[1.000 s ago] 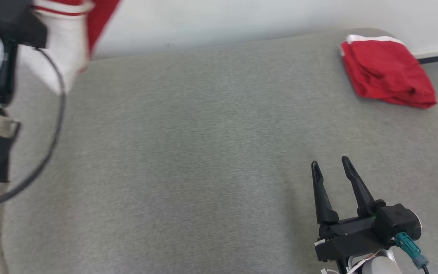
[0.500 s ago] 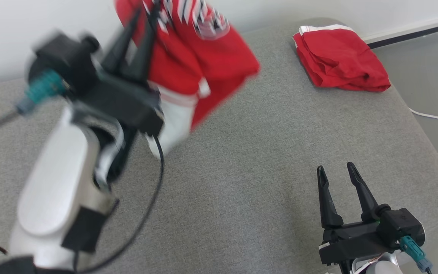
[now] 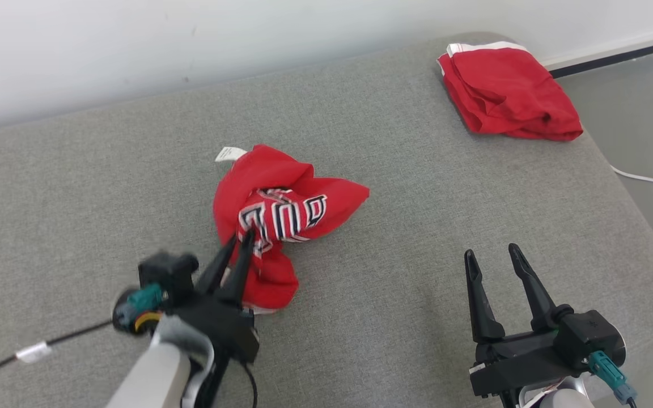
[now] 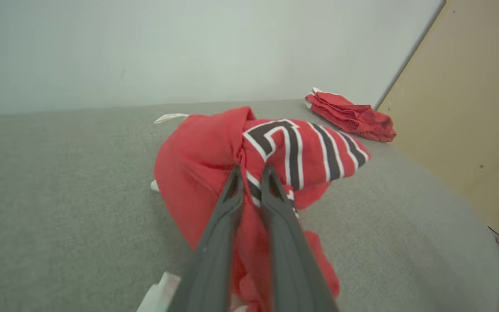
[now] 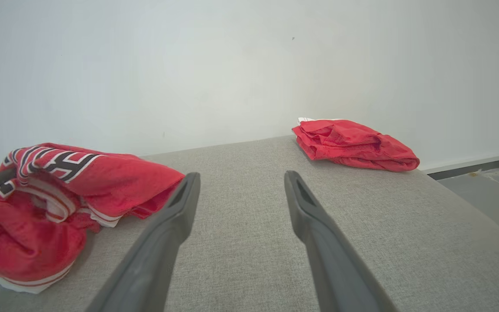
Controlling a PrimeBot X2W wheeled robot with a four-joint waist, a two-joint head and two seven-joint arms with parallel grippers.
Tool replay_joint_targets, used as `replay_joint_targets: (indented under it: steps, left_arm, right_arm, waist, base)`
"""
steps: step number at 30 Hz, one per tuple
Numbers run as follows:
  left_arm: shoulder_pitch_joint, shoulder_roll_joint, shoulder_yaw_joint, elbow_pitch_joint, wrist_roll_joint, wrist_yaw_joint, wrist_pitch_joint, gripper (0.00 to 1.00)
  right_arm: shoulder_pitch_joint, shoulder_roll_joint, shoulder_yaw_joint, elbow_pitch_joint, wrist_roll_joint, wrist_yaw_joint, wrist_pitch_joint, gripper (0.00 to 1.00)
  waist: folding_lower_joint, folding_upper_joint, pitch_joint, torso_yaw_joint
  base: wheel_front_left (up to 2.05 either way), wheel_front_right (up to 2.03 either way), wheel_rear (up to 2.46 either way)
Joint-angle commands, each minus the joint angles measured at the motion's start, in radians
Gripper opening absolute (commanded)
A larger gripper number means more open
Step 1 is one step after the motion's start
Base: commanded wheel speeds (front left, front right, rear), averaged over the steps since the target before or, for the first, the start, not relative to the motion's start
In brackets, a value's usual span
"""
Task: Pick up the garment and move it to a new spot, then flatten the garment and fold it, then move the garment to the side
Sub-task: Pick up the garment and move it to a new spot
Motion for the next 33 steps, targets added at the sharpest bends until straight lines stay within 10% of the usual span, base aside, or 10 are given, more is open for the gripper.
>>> replay_joint_targets:
  steps: [1, 3, 4, 6, 33]
  left_arm:
    - [0.016, -0.005, -0.001, 0.014, -0.006, -0.004, -0.005, 0.00]
    - [0.041, -0.015, -0.015, 0.049, -0.022, -0.008, -0.013, 0.00]
    - [0.045, -0.017, -0.020, 0.060, -0.025, -0.007, -0.018, 0.18]
    - [0.050, -0.024, -0.031, 0.067, -0.034, -0.009, -0.038, 1.00]
    - [0.310, 0.109, 0.278, -0.268, 0.174, 0.089, -0.129, 1.00]
  right_arm:
    - [0.001, 0.002, 0.001, 0.002, -0.005, -0.002, 0.000, 1.00]
    - [0.004, 0.002, 0.006, 0.004, -0.004, -0.002, 0.000, 1.00]
    - [0.005, 0.002, 0.008, 0.006, -0.006, -0.002, 0.000, 1.00]
    - [0.008, 0.002, 0.004, 0.010, -0.006, -0.002, 0.000, 1.00]
    - [0.054, 0.002, -0.036, -0.018, 0.003, -0.002, 0.000, 1.00]
  waist:
    - [0.0000, 0.0000, -0.003, 0.001]
    - [0.0000, 0.0000, -0.007, 0.005]
    - [0.0000, 0.0000, -0.010, 0.008]
    - [0.0000, 0.0000, -0.020, 0.016]
    - [0.0000, 0.0000, -0.103, 0.133]
  base:
    - [0.00, 0.00, 0.00]
    - [0.00, 0.00, 0.00]
    - [0.00, 0.00, 0.00]
    - [0.00, 0.00, 0.00]
    - [0.00, 0.00, 0.00]
